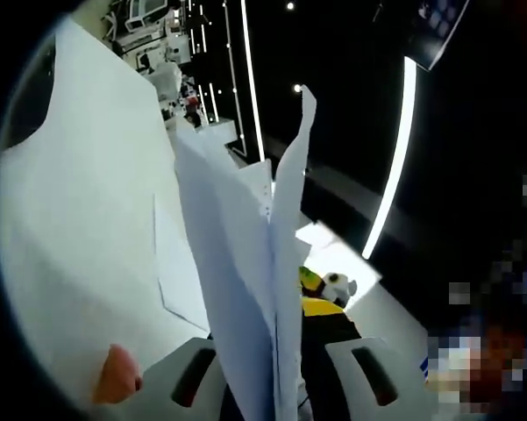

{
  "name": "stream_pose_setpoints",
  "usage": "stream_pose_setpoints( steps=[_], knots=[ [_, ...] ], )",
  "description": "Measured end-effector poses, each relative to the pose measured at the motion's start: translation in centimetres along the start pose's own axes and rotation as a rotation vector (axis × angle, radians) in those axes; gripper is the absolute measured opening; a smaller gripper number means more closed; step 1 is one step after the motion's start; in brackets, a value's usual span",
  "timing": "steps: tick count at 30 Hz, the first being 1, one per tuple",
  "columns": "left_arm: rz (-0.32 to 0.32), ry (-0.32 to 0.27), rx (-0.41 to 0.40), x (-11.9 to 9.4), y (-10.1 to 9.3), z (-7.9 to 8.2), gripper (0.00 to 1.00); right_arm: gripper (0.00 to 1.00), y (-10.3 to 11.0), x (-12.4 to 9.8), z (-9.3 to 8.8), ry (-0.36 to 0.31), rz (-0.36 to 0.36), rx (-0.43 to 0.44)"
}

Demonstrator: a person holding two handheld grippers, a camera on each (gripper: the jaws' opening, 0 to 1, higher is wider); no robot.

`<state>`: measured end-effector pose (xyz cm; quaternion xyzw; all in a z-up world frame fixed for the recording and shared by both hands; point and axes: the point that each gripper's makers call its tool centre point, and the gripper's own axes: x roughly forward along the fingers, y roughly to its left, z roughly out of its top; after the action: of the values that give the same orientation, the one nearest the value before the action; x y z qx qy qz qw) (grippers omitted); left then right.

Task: Organize the stack of printing papers by aligning and flattening the scattered papers on the table

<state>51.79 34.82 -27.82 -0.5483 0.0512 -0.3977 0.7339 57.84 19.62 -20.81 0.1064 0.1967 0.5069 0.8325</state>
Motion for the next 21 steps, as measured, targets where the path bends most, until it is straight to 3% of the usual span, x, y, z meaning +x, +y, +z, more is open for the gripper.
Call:
stream_pose_setpoints(
  steps=[21],
  knots=[
    [0.000,-0.001,0.002,0.0,0.2,0.3,0.14,0.00,1.4,3.2,-1.3,0.024,0.019,0.080]
  ],
)
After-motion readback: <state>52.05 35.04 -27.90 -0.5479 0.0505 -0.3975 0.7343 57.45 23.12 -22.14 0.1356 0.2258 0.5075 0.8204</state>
